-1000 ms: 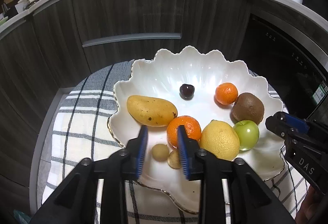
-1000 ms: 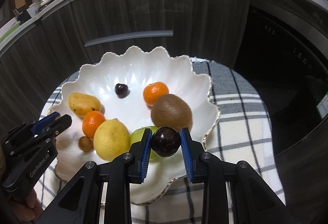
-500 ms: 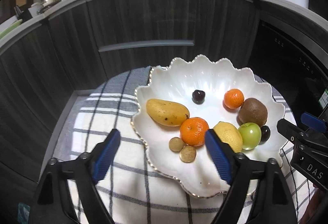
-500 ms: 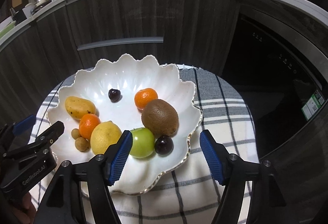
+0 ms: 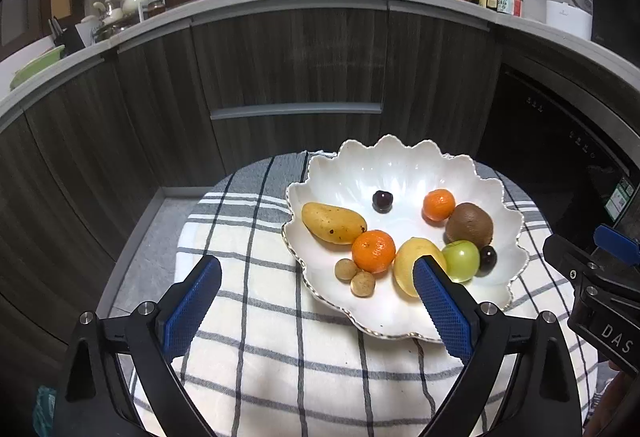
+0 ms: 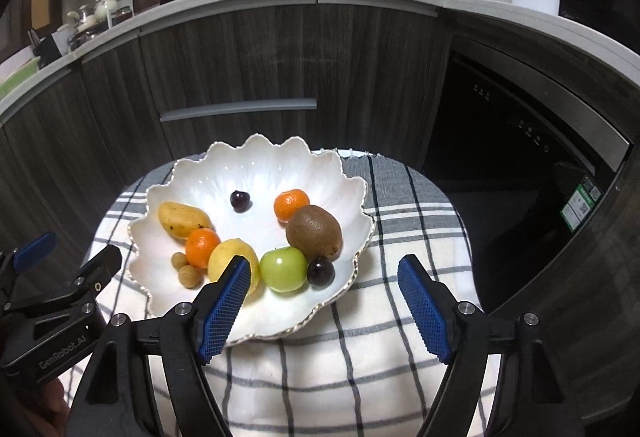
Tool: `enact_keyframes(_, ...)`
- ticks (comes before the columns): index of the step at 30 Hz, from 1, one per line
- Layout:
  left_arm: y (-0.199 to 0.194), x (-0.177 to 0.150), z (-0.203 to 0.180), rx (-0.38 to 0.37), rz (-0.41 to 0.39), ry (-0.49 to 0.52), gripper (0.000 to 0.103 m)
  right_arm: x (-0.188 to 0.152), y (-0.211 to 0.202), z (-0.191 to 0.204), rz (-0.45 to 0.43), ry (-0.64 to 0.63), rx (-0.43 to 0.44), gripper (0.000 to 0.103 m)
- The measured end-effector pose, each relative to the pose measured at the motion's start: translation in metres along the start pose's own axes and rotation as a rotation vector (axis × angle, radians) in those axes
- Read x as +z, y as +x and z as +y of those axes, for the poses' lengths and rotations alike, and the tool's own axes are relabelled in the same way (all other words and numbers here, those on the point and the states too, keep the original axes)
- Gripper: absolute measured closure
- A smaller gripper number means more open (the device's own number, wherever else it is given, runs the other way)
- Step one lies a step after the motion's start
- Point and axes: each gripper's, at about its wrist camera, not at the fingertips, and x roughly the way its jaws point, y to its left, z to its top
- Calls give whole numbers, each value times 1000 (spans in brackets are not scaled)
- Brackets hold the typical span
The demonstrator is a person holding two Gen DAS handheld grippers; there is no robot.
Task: Organize fruits
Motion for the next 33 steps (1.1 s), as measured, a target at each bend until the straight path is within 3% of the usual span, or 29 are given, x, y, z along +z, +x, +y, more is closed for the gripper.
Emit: enact_keyframes(33, -94, -51, 5, 63, -109, -12, 1, -52, -93, -2, -160, -13, 7, 23)
